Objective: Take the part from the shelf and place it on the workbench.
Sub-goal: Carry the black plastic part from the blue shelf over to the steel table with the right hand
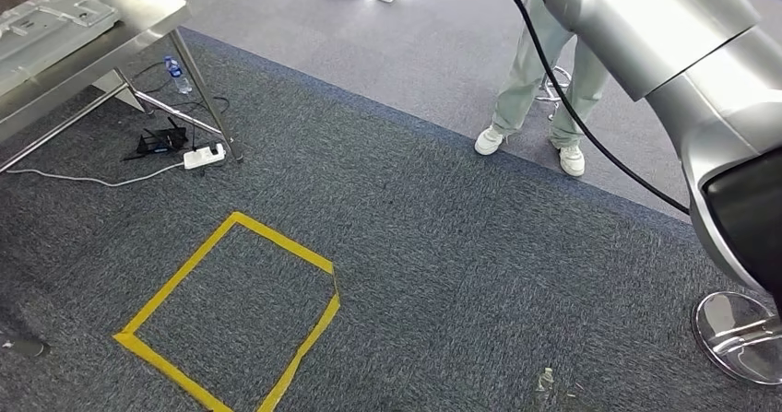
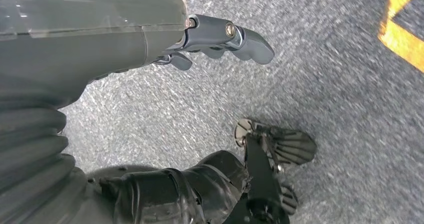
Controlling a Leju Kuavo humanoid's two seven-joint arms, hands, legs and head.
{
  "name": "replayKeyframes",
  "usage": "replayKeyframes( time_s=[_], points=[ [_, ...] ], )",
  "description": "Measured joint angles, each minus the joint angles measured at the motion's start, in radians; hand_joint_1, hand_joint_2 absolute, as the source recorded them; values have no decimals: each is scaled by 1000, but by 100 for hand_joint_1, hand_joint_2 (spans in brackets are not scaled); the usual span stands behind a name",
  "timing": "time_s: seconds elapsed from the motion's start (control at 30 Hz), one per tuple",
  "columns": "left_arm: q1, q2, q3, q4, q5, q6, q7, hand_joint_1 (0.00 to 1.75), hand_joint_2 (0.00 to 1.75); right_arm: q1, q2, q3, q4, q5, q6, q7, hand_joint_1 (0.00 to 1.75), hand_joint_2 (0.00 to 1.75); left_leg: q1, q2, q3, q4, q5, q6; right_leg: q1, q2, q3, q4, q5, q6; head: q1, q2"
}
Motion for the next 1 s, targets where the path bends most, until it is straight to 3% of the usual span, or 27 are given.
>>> replayKeyframes(
  time_s=[0.07, 0.13, 0.2, 0.23, 0.3, 0.37, 0.43, 0.5, 0.53, 0.57, 0.63, 0.67, 0.73, 0.77, 0.8, 0.87, 0.93, 1.0],
  points=[
    [2, 0, 0, 0, -1, 1, 2, 0, 175, 4, 3, 0, 0, -1, 0, -3, 175, 175, 7, -17, 15, -19, 8, 9, -2, 29, -11, 32, -22, 8, 3, 0],
    [1, 0, 0, 0, -2, 1, 4, 0, 175, 6, 3, 0, -1, -4, 0, -3, 175, 175, 11, -33, 23, -27, 12, 15, -3, 75, -61, 136, -73, 12, 7, 0],
    [-2, 1, 0, 0, -2, 1, 4, 0, 175, 12, 4, 0, 0, -8, 1, -3, 175, 175, 13, -54, 23, -26, 11, 18, -5, 90, -118, 246, -110, 16, 8, 0],
    [-3, 1, 0, 0, -2, 1, 4, 0, 175, 16, 4, 0, 0, -10, 1, -3, 175, 175, 15, -68, 23, -24, 10, 17, -7, 92, -129, 262, -105, 19, 8, 0],
    [-3, 1, 0, 0, -2, 1, 5, 0, 175, 21, 4, 0, 0, -11, 2, -2, 175, 175, 21, -98, 22, -14, 6, 12, -14, 101, -94, 182, -47, 24, 10, 0],
    [-1, 1, 0, 0, -3, 3, 8, 0, 175, 20, 5, 0, 0, -12, 2, -2, 175, 175, 26, -125, 12, 5, -2, -1, -26, 144, -34, 61, -2, 28, 9, 0],
    [0, 1, 0, 0, -3, 5, 10, 0, 175, 19, 6, 0, 0, -14, 3, -3, 175, 175, 30, -149, -2, 17, -5, -14, -28, 169, -8, 12, -1, 27, 10, 0],
    [3, 2, 0, 0, -4, 6, 10, 0, 175, 20, 12, 0, 0, -14, 4, -3, 175, 175, 36, -171, -11, 15, -2, -26, -23, 147, -3, 6, -1, 15, 11, 0],
    [5, 1, 0, 0, -4, 6, 10, 0, 175, 20, 17, 0, -1, -14, 4, -3, 175, 175, 36, -164, -15, 20, -5, -30, -23, 135, 0, 2, 0, 9, 10, 0],
    [6, 0, 0, 0, -4, 7, 9, 0, 175, 20, 22, 0, -1, -14, 5, -3, 175, 175, 35, -140, -26, 40, -17, -35, -23, 122, 5, -3, 1, 2, 5, 0],
    [6, -1, 0, 0, -4, 7, 8, 0, 175, 18, 27, 0, -2, -14, 5, -3, 175, 175, 33, -73, -73, 139, -64, -43, -20, 99, 13, -10, -1, -9, -4, 0],
    [5, -1, 0, 0, -4, 6, 7, 0, 175, 18, 27, 0, -2, -14, 5, -3, 175, 175, 35, -53, -106, 203, -90, -46, -16, 87, 16, -11, -2, -12, -8, 0],
    [3, -1, 0, 0, -4, 5, 5, 0, 175, 20, 29, 0, -2, -14, 5, -3, 175, 175, 37, -43, -148, 277, -105, -47, -11, 63, 19, -11, -6, -15, -9, 0],
    [4, -1, 0, 0, -4, 5, 5, 0, 175, 21, 30, 0, -2, -14, 5, -3, 175, 175, 38, -41, -144, 261, -87, -46, -10, 52, 21, -11, -9, -15, -8, 0],
    [4, -1, 0, 0, -4, 4, 4, 0, 175, 21, 32, 0, -2, -14, 5, -3, 175, 175, 37, -35, -120, 209, -55, -44, -9, 41, 24, -11, -11, -14, -9, 0],
    [5, -1, 0, 0, -4, 4, 3, 0, 175, 20, 33, 0, -3, -16, 5, -4, 175, 175, 28, 1, -53, 75, 0, -36, -4, 22, 30, -11, -18, -9, -8, 0],
    [3, -1, 0, 0, -4, 5, 1, 0, 175, 18, 32, 0, -2, -20, 6, -5, 175, 175, 16, 25, -20, 10, 12, -24, 0, 5, 35, -12, -24, -1, -7, 0],
    [2, -1, 0, 0, -2, 7, 0, 0, 175, 17, 36, 0, -2, -23, 7, -9, 175, 175, 13, 8, -15, 5, 11, -12, 1, -9, 42, -15, -28, 9, -6, 0]
  ],
)
